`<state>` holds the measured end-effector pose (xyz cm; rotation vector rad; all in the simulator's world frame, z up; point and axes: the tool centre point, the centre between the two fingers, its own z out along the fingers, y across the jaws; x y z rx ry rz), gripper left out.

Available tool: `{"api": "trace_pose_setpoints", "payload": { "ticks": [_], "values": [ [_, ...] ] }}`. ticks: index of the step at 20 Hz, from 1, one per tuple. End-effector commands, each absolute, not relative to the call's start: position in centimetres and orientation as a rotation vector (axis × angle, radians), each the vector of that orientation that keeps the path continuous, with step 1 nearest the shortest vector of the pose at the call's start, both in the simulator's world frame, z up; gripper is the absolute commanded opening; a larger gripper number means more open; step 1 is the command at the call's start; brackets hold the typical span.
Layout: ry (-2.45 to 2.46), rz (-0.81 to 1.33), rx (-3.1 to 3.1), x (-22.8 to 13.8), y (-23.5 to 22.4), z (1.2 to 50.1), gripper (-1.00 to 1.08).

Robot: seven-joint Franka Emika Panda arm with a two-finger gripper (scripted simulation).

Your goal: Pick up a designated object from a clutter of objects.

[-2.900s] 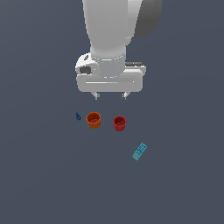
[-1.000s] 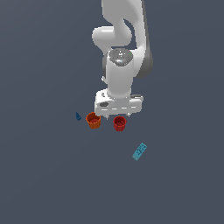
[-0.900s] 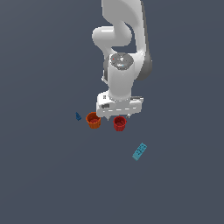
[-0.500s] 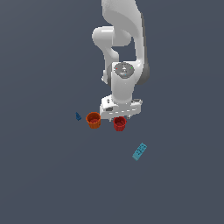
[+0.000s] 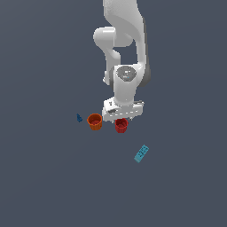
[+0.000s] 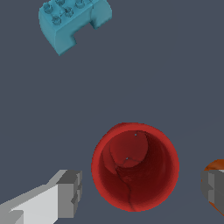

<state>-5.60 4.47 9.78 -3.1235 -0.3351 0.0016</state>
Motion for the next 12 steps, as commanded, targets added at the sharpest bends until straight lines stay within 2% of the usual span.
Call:
{"api": "trace_pose_setpoints", "payload": {
  "ticks": [1,12],
  "values": [
    [-0.335,0.002,-3.124,-5.6,4.5,9.6,1.00],
    [-0.337,0.001,-3.123,-5.7,4.5,5.4,1.00]
  ]
}}
